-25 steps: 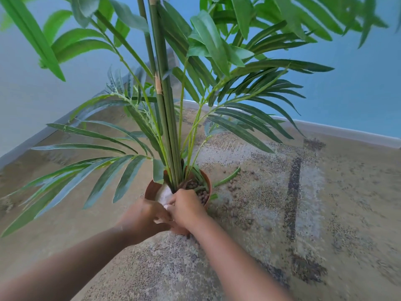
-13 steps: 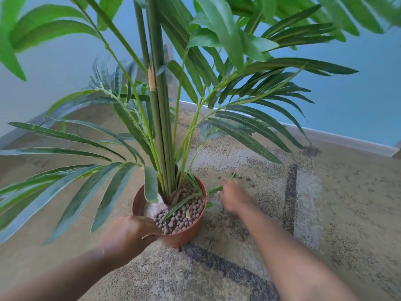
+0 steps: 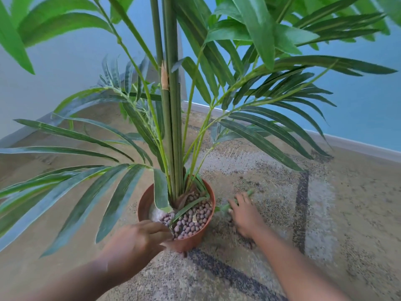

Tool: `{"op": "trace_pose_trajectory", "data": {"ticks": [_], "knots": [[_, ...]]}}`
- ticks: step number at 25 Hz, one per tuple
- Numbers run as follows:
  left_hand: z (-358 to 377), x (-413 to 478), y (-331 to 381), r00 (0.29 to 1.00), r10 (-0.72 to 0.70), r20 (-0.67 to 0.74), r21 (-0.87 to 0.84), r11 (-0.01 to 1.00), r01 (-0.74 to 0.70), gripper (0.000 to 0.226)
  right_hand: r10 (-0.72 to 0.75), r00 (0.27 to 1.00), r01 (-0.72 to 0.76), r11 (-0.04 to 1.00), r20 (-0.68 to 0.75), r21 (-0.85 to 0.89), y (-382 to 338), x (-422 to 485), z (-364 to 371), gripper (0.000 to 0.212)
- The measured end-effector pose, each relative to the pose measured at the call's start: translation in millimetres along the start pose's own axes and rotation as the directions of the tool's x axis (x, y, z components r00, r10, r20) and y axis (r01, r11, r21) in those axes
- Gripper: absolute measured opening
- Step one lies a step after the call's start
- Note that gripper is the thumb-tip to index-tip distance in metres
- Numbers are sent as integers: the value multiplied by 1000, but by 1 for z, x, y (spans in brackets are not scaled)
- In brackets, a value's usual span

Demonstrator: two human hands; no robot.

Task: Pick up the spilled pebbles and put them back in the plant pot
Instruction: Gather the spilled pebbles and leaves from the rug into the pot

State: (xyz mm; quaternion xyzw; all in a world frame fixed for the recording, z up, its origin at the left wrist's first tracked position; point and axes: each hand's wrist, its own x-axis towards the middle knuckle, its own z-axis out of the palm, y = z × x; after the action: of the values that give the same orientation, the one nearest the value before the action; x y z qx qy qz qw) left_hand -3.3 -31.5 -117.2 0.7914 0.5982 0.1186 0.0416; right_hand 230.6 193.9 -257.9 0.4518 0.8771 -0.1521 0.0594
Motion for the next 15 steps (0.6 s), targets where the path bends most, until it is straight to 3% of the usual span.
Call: {"op": "trace_pose_trajectory", "data": {"ticks": [4,5,10,12,14,15], "knots": [[6,8,1,995,-73,75,88,994,66,19,-30,994,35,998,-110,44,14,-52,28,48],[8,9,2,992,-77,101,108,992,66,11,-41,992,48,997,-118,60,16,-60,28,52],[6,11,5,985,-79,153,88,994,67,20,-13,982,12,1000,-189,-4,11,-89,30,76],[4,13,-1,985,-47,164,131,991,25,21,-232,951,232,972,-203,-27,-19,-110,36,60],[-2,13,-8,983,-30,181,182,983,-3,25,-505,840,528,845,-198,88,-61,-133,51,41],[-6,13,-13,984,-38,177,202,979,1,30,-564,810,586,792,-162,172,-84,-143,57,38]]}}
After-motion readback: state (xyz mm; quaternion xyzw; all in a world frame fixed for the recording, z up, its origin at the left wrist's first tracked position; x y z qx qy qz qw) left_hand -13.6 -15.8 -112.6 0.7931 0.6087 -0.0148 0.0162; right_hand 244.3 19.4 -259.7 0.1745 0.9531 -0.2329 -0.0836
